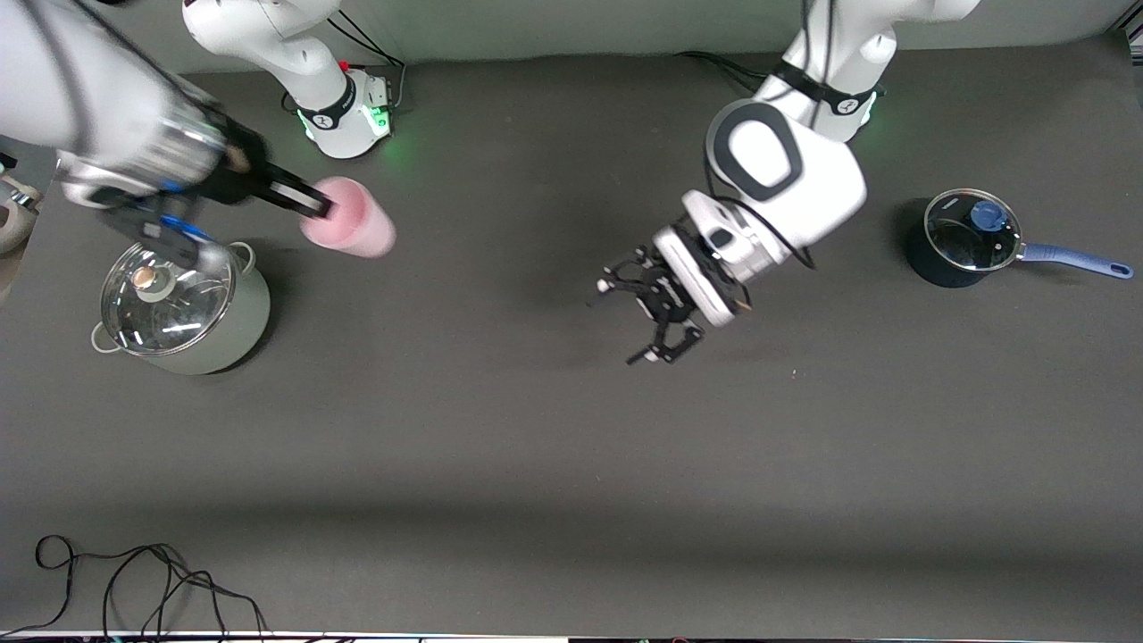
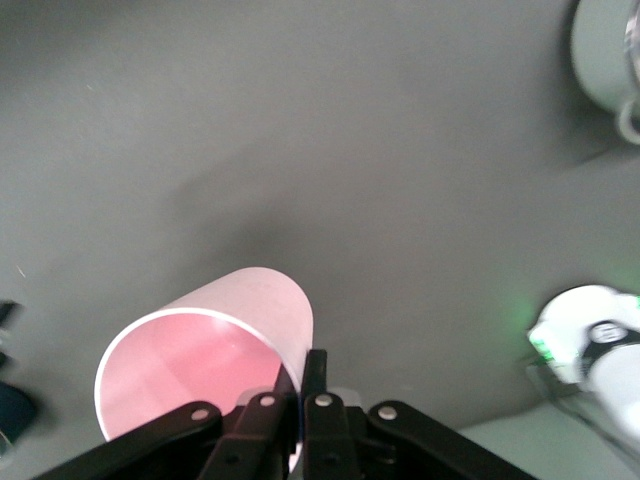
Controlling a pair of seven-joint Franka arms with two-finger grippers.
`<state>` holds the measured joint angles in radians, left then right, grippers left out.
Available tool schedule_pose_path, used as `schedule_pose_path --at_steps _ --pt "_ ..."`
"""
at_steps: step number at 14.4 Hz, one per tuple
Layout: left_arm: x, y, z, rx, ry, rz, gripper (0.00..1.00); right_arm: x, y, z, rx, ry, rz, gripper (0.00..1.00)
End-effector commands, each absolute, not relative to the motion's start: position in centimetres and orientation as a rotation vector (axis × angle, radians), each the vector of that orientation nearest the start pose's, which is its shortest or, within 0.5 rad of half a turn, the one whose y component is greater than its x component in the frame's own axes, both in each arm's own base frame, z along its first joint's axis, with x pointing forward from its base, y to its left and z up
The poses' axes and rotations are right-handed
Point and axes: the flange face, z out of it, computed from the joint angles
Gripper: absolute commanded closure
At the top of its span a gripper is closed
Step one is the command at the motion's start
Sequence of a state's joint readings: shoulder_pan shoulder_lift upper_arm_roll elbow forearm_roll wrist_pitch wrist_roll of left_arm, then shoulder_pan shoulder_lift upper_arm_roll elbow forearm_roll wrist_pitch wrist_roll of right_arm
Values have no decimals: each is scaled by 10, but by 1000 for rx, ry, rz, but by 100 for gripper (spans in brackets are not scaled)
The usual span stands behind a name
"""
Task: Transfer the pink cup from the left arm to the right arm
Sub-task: 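Open the left gripper while the right gripper carries the cup away, then lower the cup beside the steel pot with the right gripper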
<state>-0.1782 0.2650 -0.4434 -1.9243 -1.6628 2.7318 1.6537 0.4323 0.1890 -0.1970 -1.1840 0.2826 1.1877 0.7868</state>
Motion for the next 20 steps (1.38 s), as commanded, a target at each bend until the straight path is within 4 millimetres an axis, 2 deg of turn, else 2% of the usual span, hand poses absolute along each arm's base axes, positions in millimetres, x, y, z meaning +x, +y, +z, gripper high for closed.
schedule_pose_path --at_steps 1,3,5,8,11,13,16,18,20 --pt "540 -294 381 1994 -778 922 1 524 132 649 -3001 465 445 100" --pt "550 -265 372 1964 -802 850 1 523 114 625 -3104 305 440 100" --pt "559 -239 374 1951 -809 673 1 522 91 597 -3093 315 434 100" --pt "560 -193 391 1975 -851 430 1 516 55 531 -3048 359 378 100" --pt "558 -139 401 2114 -882 92 1 510 14 461 -3019 342 326 100" --pt "561 -112 421 2245 -850 -95 0 502 10 415 -3021 350 289 100" --pt "565 -93 441 2442 -824 -258 0 500 2 362 -3047 342 233 100" --pt "570 -62 462 2550 -781 -316 0 506 2 331 -3079 342 227 100" --pt "573 -45 481 2679 -804 -352 0 506 0 305 -3103 338 187 100"
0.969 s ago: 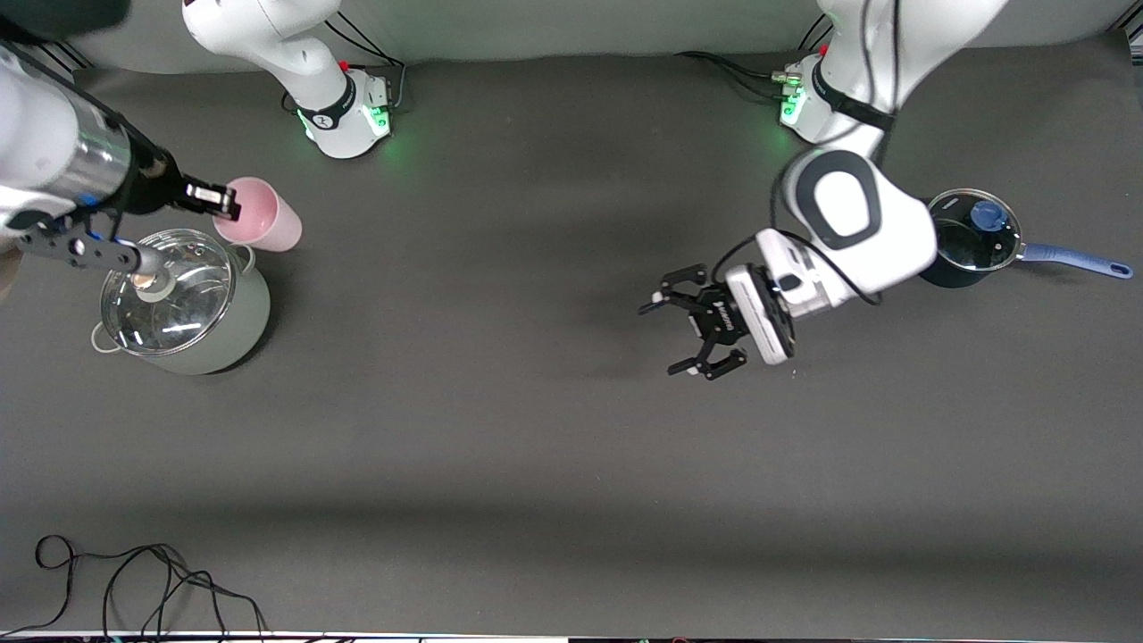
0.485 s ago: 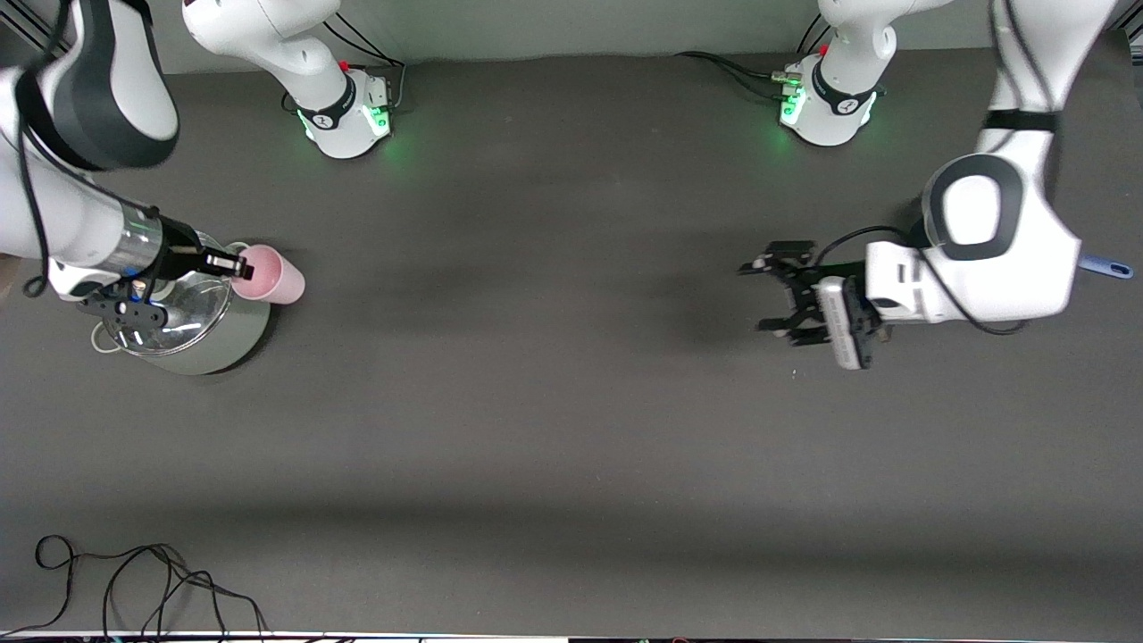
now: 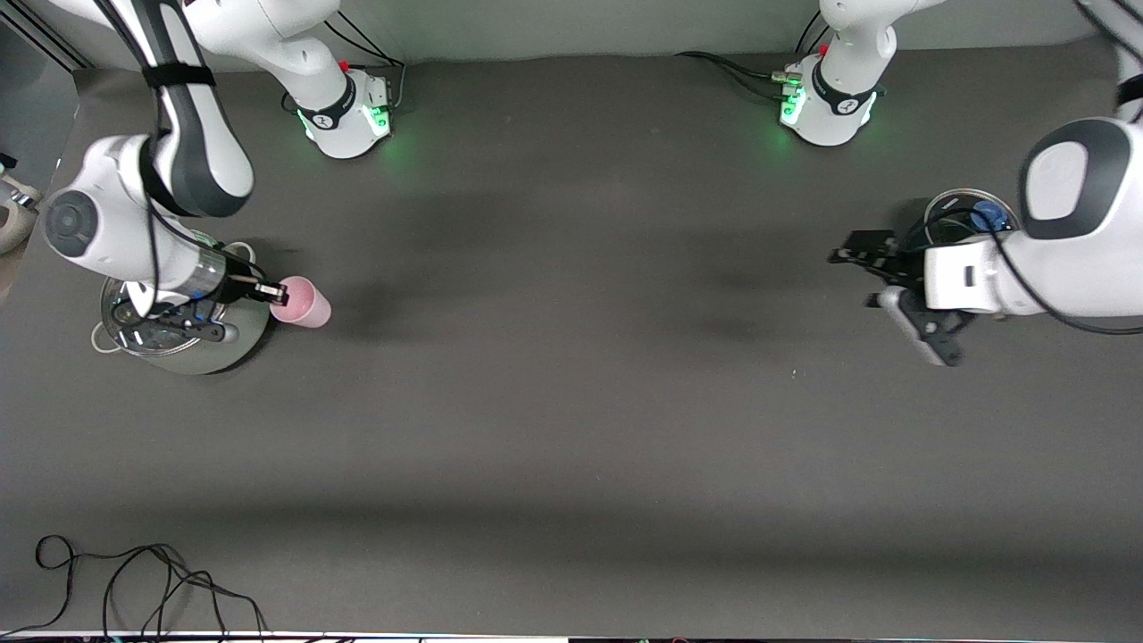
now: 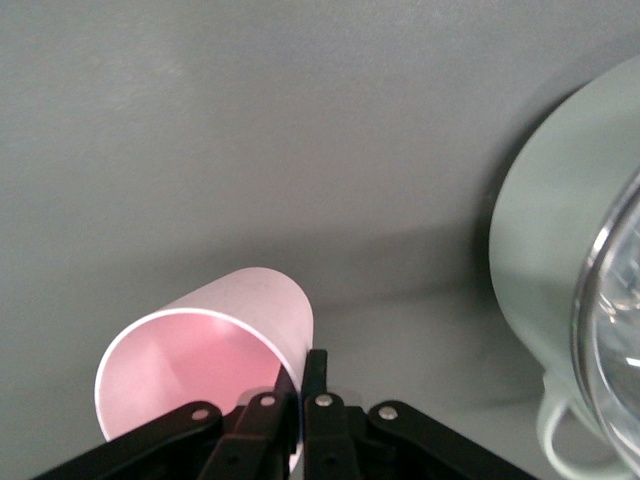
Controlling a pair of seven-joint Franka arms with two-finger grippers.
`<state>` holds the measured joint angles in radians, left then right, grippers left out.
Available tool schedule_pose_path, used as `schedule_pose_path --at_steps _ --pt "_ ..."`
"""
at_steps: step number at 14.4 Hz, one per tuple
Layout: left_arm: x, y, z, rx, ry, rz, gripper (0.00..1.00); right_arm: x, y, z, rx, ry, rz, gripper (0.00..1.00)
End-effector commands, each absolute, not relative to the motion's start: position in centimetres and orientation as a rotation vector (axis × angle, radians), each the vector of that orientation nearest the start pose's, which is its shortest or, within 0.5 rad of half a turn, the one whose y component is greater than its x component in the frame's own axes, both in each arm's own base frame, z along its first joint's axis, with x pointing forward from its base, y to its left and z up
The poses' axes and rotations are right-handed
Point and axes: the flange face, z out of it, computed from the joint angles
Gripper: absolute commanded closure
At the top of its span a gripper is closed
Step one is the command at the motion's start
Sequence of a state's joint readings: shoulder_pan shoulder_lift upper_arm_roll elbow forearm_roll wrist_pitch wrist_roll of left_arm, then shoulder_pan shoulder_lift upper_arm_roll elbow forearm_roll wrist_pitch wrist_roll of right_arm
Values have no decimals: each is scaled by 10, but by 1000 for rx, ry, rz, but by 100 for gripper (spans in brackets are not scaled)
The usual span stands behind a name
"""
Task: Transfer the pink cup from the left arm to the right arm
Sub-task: 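Lower the cup beside the steel pot with the right gripper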
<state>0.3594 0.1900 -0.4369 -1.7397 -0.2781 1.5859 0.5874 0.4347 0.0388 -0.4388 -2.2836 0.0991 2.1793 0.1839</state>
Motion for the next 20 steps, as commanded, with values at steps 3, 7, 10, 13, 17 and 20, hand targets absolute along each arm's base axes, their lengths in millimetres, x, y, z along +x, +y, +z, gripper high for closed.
schedule_pose_path --at_steps 3,7,10,13,17,20 --pt "573 -8 506 -3260 701 517 0 495 -6 261 -3143 285 81 100" --pt "563 -4 535 -3121 320 510 0 494 -10 236 -3172 276 39 100" --pt "562 -6 547 -3115 221 415 0 496 -11 239 -3176 174 27 51" --pt "548 -13 546 -3092 127 288 0 497 -22 259 -3156 206 11 0" --pt "544 -15 548 -3093 133 255 0 510 -22 330 -3100 186 64 0" --pt "556 -15 562 -3120 133 207 0 539 -25 415 -3080 170 170 0"
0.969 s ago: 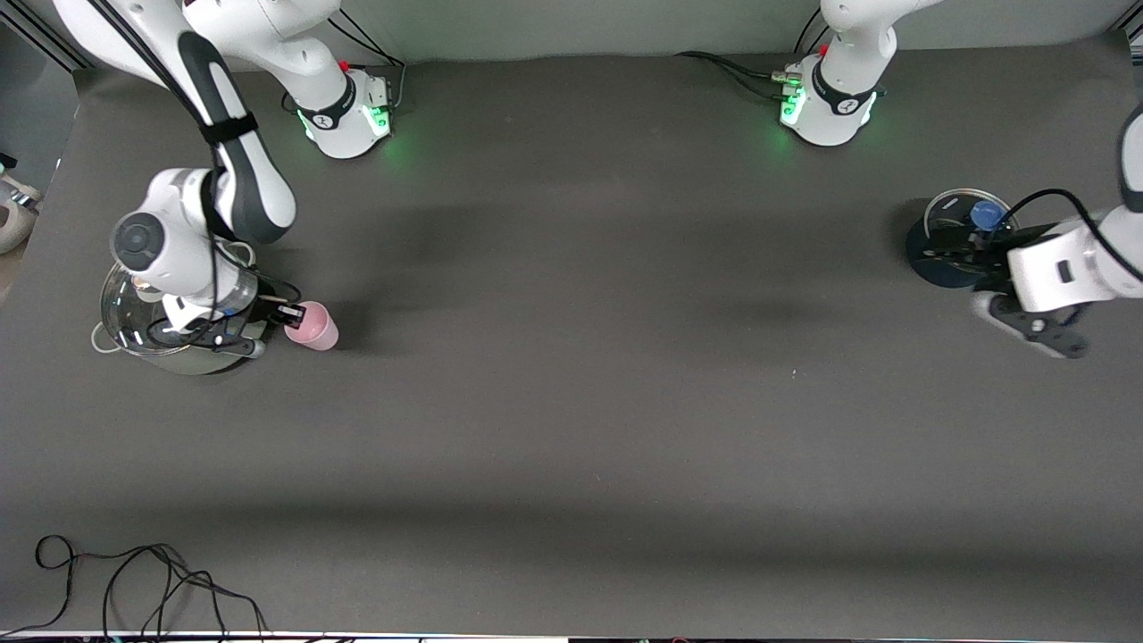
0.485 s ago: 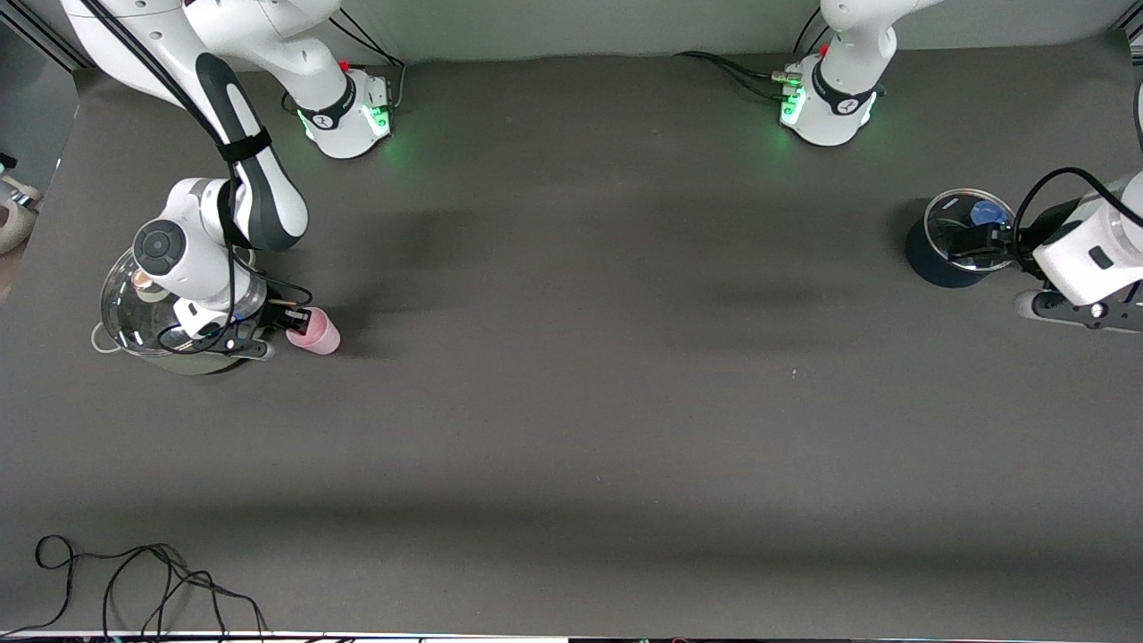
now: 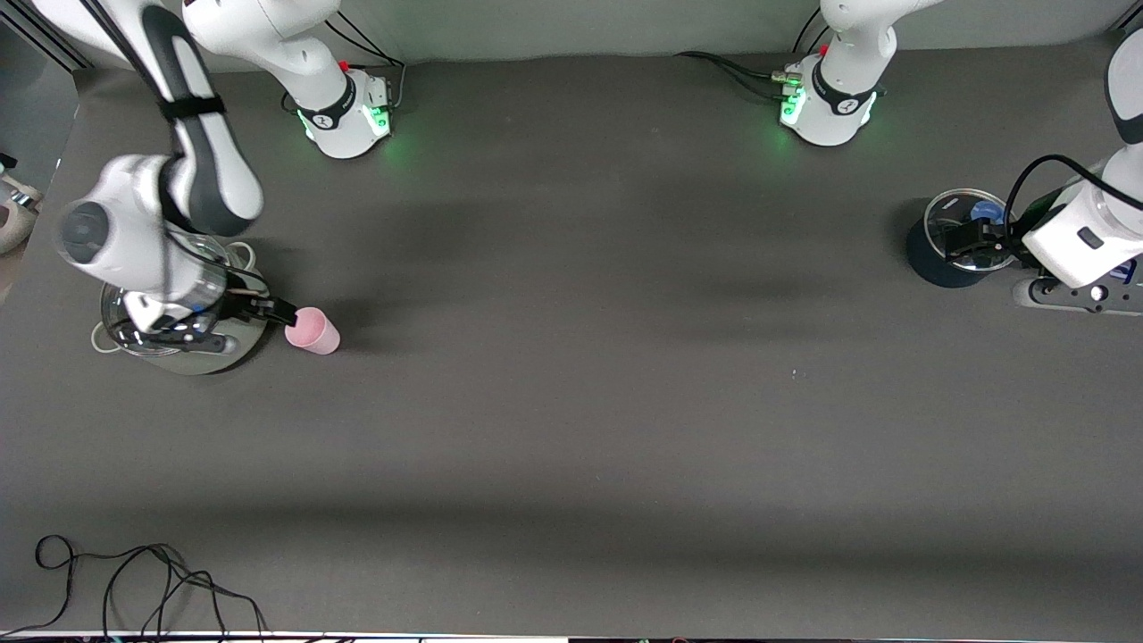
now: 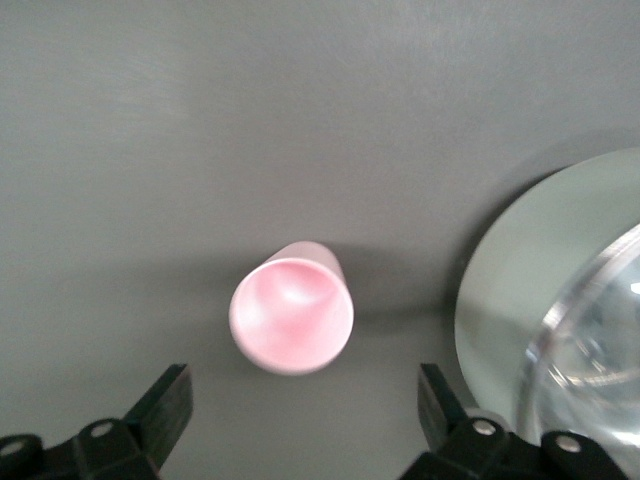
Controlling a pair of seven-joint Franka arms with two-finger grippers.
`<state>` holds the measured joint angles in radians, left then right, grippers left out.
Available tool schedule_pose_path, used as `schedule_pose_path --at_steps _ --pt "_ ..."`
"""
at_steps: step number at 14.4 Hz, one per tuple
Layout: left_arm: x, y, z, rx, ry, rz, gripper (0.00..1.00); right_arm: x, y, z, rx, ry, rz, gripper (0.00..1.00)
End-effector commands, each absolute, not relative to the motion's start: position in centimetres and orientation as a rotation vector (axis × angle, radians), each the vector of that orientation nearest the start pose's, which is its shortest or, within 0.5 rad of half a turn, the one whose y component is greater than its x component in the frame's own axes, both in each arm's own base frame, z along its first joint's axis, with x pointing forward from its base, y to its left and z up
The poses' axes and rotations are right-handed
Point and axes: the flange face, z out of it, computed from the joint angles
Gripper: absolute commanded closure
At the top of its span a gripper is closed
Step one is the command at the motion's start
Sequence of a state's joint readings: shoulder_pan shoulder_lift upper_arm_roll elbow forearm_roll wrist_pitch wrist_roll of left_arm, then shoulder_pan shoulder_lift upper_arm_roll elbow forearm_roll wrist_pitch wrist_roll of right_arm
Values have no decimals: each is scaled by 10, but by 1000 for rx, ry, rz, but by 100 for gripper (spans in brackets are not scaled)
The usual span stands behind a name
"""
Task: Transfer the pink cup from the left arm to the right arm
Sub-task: 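Release the cup and raise the right gripper while the left retracts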
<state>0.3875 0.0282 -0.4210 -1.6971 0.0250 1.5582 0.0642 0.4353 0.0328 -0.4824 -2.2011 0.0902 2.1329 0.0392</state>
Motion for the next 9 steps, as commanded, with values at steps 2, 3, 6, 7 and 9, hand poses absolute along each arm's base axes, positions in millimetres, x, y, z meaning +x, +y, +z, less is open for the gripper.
schedule_pose_path --at_steps 2,3,6,7,9 --pt "560 -19 564 -3125 147 198 0 545 -35 458 -3122 114 205 0" --pt "560 -27 564 -3123 171 196 0 547 -36 479 -3131 77 225 0" --pt "561 -25 562 -3114 162 203 0 539 -41 535 -3114 81 313 0" --pt "561 -27 562 -3111 165 201 0 532 -46 550 -3102 89 325 0" --pt "561 -31 561 -3107 171 201 0 517 -56 576 -3083 97 303 0"
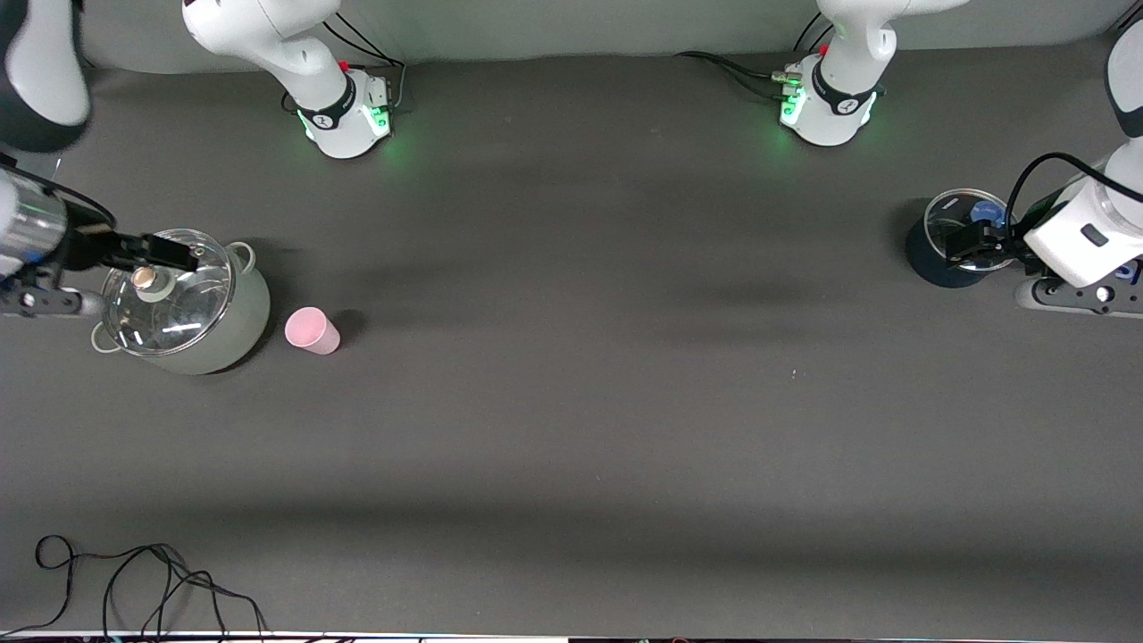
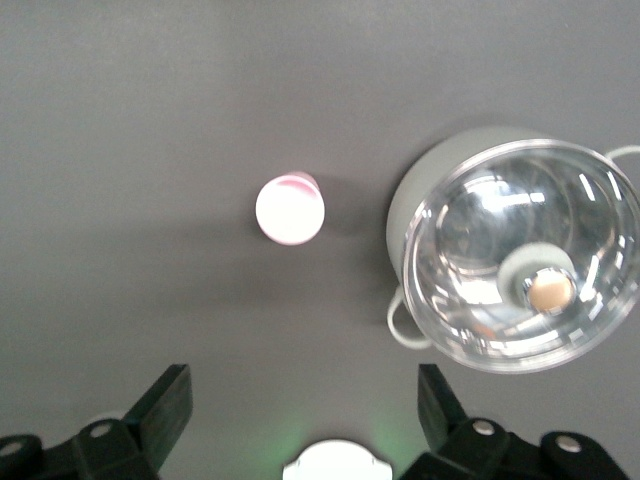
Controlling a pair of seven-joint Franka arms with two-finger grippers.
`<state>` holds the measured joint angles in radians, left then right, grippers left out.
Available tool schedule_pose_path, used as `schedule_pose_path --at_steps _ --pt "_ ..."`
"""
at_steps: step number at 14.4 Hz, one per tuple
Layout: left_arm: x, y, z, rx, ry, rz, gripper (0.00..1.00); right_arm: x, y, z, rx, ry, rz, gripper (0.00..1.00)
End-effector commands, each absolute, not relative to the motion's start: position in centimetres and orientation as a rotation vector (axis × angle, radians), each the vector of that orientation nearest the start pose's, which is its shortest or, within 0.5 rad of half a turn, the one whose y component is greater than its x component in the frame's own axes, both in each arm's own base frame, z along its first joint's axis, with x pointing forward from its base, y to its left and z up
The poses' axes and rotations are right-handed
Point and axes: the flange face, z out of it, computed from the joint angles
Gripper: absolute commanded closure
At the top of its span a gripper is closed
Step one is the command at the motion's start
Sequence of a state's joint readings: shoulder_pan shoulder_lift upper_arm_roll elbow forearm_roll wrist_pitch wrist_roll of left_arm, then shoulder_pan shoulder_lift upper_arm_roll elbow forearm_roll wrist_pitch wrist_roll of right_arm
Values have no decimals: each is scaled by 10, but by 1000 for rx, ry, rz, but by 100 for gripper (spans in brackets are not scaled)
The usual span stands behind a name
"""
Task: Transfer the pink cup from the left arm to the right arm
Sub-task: 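Release the cup and raise the right gripper while the left retracts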
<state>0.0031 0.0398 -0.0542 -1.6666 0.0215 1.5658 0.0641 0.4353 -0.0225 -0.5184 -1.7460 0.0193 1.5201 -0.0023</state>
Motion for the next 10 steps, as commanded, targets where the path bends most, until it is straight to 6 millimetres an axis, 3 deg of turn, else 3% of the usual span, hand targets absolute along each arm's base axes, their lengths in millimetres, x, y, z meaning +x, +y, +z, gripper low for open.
schedule_pose_path --at_steps 1,5,10 --pt "562 -30 559 -3109 169 203 0 510 -61 590 -3081 100 266 0" --pt "563 -26 561 -3146 146 198 0 508 -60 606 -3092 89 224 0" --pt "564 -24 571 -3148 134 169 0 540 -30 621 -3173 38 164 0"
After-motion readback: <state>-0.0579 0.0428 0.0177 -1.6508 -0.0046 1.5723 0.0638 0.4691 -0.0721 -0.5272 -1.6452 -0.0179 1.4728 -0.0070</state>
